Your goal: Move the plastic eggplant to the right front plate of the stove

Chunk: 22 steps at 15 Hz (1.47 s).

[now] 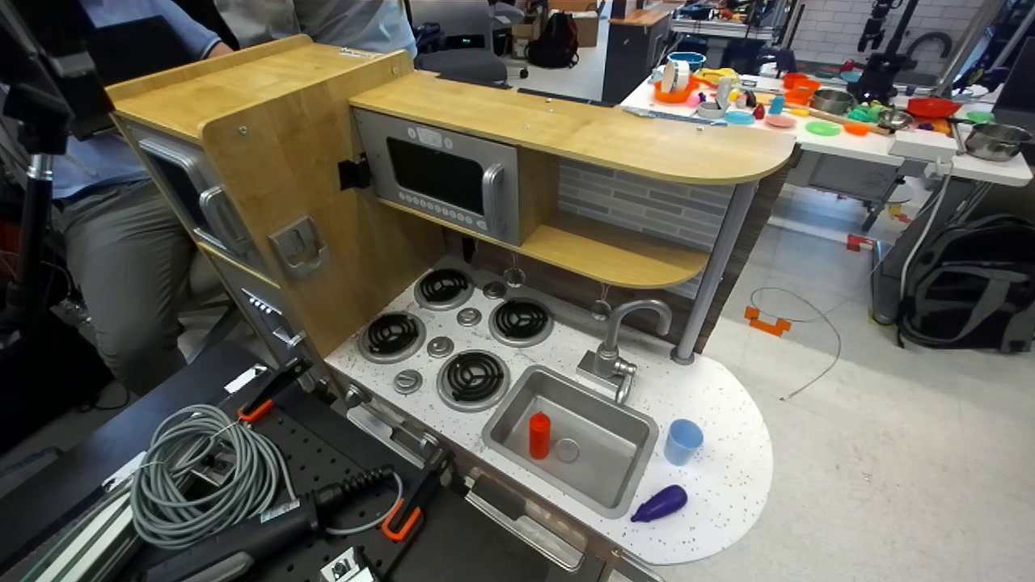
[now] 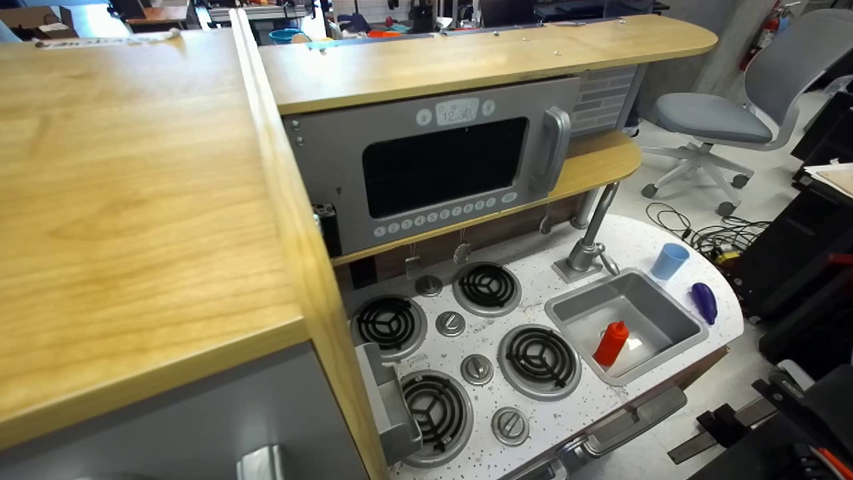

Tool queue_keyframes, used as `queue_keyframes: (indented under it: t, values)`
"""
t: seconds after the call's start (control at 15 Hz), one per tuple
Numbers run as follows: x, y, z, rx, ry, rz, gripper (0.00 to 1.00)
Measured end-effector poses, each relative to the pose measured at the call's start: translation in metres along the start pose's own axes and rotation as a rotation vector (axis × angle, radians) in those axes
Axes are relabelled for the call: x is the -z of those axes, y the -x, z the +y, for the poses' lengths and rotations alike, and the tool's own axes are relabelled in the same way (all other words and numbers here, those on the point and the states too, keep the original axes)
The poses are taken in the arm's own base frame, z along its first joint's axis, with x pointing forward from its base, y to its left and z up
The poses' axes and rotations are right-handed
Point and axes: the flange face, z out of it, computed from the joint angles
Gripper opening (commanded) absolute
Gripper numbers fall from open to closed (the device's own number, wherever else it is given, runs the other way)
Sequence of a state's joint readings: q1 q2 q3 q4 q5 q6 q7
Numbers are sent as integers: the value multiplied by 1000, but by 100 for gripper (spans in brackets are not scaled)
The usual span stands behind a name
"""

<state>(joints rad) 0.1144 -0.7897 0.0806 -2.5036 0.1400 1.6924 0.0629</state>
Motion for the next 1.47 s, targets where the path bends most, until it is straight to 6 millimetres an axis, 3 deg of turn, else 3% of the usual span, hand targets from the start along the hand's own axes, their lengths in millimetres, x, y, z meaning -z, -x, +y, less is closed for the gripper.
queue_keyframes:
  t: [0.13, 0.27, 0.53, 0.73, 1.07, 1.47]
  values:
    - [2, -6, 8, -20, -8, 27, 100]
    - [7, -20, 32, -64, -26, 71, 100]
    - [8, -62, 119, -164, -33, 182, 100]
    - [-6, -99, 181, -241, -17, 249, 100]
    - [-60, -169, 257, -343, 50, 290, 100]
    - [-165, -230, 337, -451, 116, 195, 100]
